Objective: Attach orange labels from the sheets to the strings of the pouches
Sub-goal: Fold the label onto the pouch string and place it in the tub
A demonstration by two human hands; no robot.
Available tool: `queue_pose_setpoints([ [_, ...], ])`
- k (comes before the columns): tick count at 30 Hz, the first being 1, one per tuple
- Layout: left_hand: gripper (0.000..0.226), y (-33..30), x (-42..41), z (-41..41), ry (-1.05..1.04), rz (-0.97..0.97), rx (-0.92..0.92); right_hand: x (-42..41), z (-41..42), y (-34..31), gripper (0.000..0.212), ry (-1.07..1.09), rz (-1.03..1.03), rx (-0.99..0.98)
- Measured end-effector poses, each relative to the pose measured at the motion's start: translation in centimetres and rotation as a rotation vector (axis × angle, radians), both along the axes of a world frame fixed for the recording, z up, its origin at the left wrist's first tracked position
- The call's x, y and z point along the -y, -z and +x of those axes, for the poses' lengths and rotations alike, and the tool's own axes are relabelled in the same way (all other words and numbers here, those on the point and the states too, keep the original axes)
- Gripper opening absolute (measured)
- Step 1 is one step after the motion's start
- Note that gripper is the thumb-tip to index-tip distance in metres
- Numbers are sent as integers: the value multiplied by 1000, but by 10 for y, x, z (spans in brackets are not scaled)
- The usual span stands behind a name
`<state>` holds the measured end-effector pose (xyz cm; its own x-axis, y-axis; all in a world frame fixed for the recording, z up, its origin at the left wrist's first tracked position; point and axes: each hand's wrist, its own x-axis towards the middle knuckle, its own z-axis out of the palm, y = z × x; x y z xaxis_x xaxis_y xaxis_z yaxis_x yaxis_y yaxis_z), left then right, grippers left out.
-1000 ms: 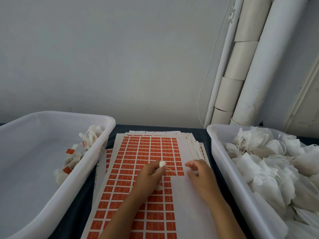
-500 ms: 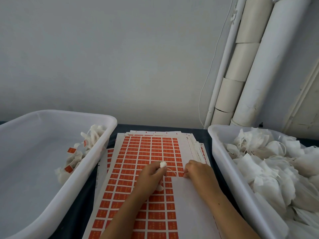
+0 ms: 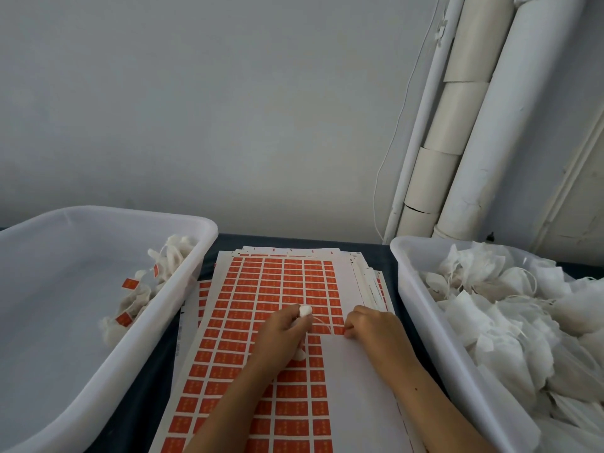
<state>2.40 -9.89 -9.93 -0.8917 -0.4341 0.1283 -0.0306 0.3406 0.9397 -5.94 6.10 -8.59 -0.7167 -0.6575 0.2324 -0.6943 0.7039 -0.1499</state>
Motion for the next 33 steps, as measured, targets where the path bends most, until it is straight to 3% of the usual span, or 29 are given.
queue_pose_setpoints([
  [24,27,0,0,1,1,-2,10,1,10,1,41,-27,45,-41],
  [33,28,1,1,1,9,32,-6,-1,13,-3,45,-66,153,-53],
])
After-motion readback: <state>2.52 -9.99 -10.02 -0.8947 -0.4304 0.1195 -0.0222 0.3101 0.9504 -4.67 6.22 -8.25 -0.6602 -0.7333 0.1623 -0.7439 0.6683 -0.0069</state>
